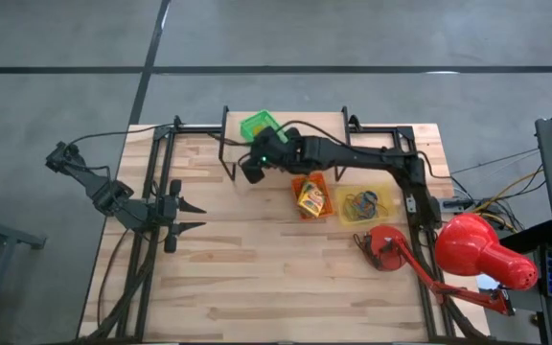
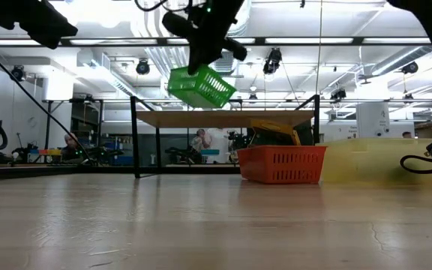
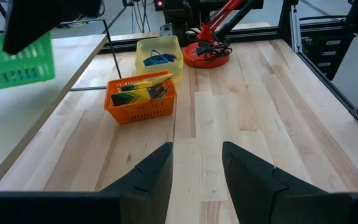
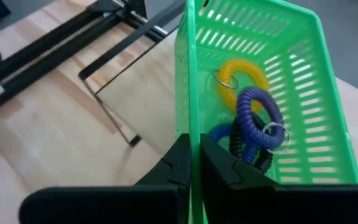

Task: Pick & Place Office Desk Supplies
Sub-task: Put the green bin on the shelf

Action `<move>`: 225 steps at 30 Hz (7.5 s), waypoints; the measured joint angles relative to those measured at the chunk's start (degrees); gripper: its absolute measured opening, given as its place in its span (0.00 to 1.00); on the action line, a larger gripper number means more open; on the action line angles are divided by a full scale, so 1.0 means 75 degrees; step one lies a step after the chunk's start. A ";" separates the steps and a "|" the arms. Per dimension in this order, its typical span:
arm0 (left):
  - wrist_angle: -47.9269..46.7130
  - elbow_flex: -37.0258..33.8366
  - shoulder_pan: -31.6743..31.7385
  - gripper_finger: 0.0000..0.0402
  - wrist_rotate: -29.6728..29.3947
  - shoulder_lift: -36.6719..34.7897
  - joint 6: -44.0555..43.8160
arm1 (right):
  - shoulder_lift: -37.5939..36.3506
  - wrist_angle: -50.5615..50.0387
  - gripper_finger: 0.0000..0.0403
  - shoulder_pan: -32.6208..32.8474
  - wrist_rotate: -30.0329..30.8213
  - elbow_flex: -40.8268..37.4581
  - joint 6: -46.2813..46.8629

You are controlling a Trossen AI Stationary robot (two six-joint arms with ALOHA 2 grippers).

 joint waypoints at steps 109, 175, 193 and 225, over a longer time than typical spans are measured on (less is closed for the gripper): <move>0.0002 0.0000 0.0001 0.35 -0.0001 0.0000 0.0000 | 0.0045 -0.2313 0.24 -0.1141 -0.2684 0.0679 -1.0319; 0.0002 0.0000 0.0001 0.35 -0.0002 0.0003 0.0003 | -0.0028 -0.1260 0.31 -0.1526 -0.3337 0.0062 -1.0641; 0.0004 0.0000 0.0002 0.35 -0.0002 0.0003 0.0000 | -0.0266 -0.1051 0.34 -0.1353 -0.3370 0.0094 -1.0061; -0.0158 0.0000 0.0003 0.35 -0.0002 0.0003 0.0003 | -0.0453 -0.0893 0.45 -0.1864 -0.3866 -0.0074 -1.0330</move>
